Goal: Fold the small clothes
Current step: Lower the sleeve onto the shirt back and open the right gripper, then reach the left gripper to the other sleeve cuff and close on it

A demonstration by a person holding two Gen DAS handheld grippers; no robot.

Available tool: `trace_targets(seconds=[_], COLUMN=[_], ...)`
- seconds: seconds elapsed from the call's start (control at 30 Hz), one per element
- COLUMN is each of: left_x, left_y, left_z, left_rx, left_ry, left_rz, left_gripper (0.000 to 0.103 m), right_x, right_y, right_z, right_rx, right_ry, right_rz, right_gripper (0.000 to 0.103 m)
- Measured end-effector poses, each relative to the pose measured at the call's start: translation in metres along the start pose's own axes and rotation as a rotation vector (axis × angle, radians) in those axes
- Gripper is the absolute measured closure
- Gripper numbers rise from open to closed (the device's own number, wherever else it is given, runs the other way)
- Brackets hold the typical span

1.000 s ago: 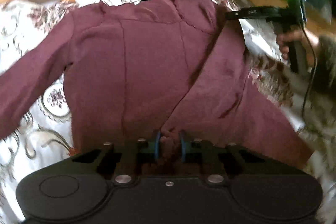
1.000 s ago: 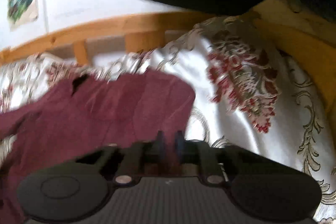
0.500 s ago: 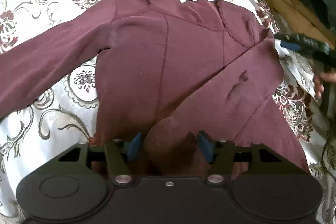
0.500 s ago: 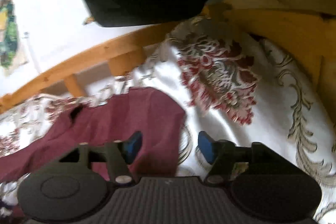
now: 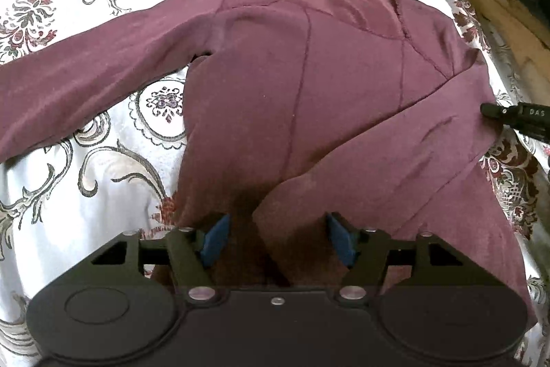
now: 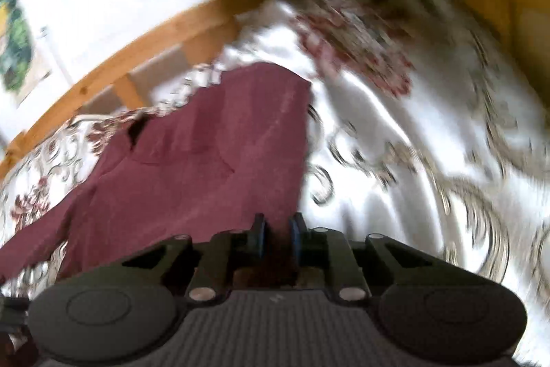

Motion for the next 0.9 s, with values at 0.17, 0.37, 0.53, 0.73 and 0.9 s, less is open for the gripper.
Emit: trace_targets(seconds=[0.17,0.37,0.53,0.73,0.9], left_x=[0.006,0.027,0.052,0.082,0.088], left_y=[0.002,0.017,0.055,0.134,0.18], left_z=[-0.014,-0.06,-0.097,-0.138,-0.167], left_rx=[-0.007,-0.029,-0.156,-0.372,-0.433], left_ry=[-0.046,-0.175,-0.232,-0.287,-0.377], left_rz=[-0.013,-0.088,-0.177,-0.417,-0.575], left_gripper=[0.02,0.001,0.001,0.001,0.001], right_x=[0.007,0.037,0.072,0.122,0.153], right_y=[0.013,0.044,0.078,0.114,0.133], right_z=[-0.01,-0.057,-0.092,-0.112,-0.099], right_rx=[0.051,0.073,0.029,-0.016,-0.05], right_ry=[-0.036,-0.109,-0.151,-0.118,-0.068], right_rz=[-0.037,-0.152,-0.18,-0.136,-0.195], right_gripper=[0.06,0.025,0.0,0.0,0.0])
Point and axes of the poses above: each gripper's, at about its wrist camera, not at the fingertips, and z roughly the way its jaws point, y to its left, x to its underside, the point moved 6 cm from there along z, roughly the way its jaws point, and after that the axes turned 5 degrees about y, right-handed, at the moved point
